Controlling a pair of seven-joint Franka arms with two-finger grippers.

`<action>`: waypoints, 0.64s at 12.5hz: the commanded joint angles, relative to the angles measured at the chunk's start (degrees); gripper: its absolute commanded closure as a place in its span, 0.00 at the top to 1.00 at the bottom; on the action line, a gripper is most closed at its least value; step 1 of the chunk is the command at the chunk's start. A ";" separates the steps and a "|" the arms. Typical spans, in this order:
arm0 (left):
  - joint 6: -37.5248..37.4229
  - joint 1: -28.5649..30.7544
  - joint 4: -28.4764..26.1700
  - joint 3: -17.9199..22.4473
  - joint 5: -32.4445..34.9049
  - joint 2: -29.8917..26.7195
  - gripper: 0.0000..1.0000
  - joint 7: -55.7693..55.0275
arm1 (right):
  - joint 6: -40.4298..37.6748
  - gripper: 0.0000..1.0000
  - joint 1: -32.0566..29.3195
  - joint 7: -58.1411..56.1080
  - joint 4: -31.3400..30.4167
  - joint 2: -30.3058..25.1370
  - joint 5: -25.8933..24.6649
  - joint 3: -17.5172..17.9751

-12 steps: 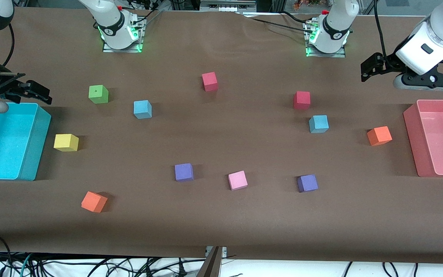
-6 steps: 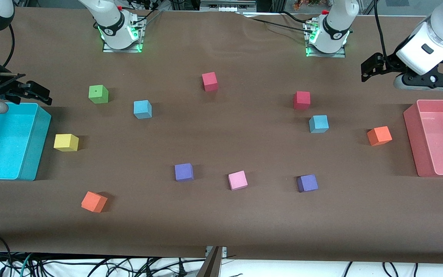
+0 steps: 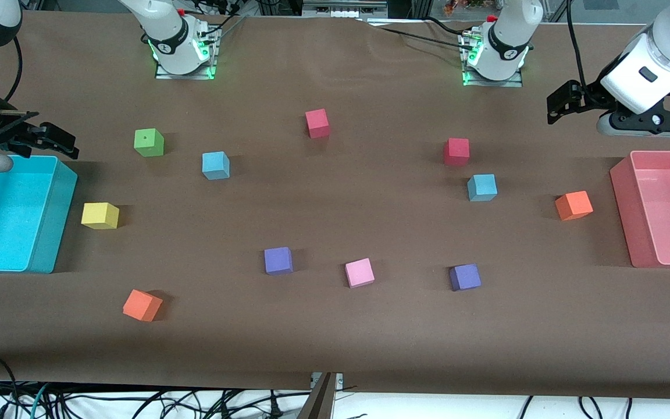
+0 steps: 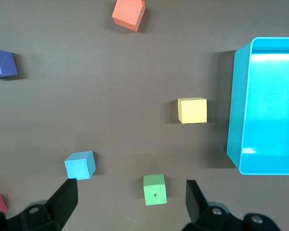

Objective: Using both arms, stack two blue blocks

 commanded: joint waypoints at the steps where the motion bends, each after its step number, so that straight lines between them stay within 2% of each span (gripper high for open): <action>1: -0.22 -0.12 1.55 0.07 -0.21 0.72 1.00 -0.27 | -0.60 0.99 -0.45 -0.14 0.15 -0.33 0.49 0.49; 8: -0.31 -0.12 1.55 0.07 -0.21 0.63 1.00 -0.36 | -0.69 0.99 -0.45 -0.22 0.15 -0.42 0.49 0.67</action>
